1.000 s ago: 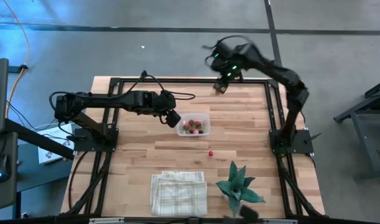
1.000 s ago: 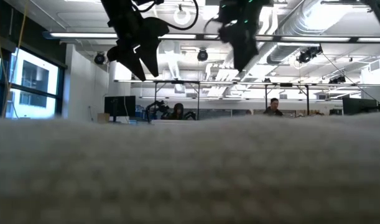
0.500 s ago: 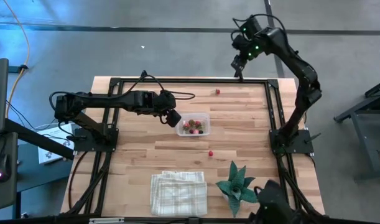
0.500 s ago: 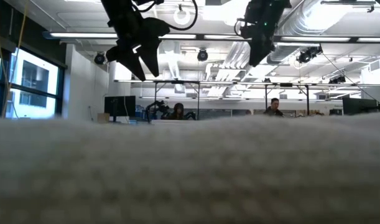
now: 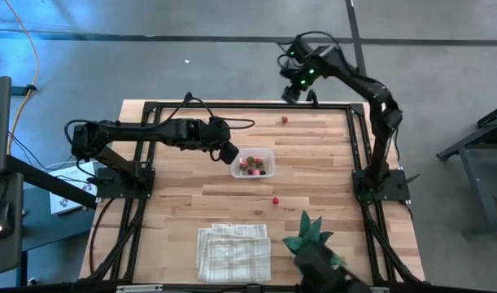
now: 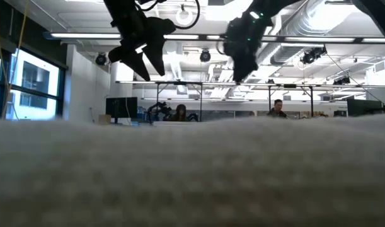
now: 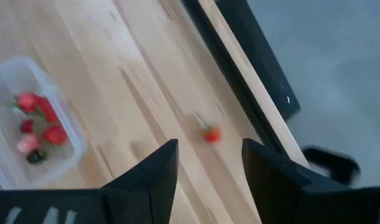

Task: Pick and placing Produce into tupperware
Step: Put the red peach into the transparent bin

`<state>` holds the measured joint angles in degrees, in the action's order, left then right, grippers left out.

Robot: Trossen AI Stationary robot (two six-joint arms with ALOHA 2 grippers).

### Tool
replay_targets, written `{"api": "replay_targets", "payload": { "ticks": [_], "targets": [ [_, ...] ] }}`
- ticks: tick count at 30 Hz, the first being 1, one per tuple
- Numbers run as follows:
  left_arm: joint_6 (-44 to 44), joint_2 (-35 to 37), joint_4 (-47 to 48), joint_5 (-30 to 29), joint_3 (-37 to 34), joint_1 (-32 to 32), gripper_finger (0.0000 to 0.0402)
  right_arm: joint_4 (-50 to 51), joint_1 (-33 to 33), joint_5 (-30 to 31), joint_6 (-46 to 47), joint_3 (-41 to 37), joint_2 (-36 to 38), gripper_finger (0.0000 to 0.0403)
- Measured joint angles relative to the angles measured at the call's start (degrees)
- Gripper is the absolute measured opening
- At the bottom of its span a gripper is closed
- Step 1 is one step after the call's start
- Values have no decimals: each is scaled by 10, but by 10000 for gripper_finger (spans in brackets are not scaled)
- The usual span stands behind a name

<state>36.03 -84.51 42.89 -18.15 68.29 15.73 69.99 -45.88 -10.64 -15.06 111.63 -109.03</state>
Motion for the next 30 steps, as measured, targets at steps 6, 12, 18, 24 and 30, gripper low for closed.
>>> {"api": "replay_targets", "payload": {
  "ticks": [6,12,18,24,30],
  "targets": [
    [0,0,0,-1,0,0,244,-39,47,27,42,0,-1,146],
    [-13,0,12,-1,0,0,244,37,52,66,77,0,1,38],
    [-41,0,22,-5,0,0,244,168,83,74,152,0,15,5],
    [-75,0,22,-7,0,0,244,195,205,69,226,0,15,1],
    [-119,0,23,-7,0,0,244,185,339,61,339,0,15,0]
  ]
}}
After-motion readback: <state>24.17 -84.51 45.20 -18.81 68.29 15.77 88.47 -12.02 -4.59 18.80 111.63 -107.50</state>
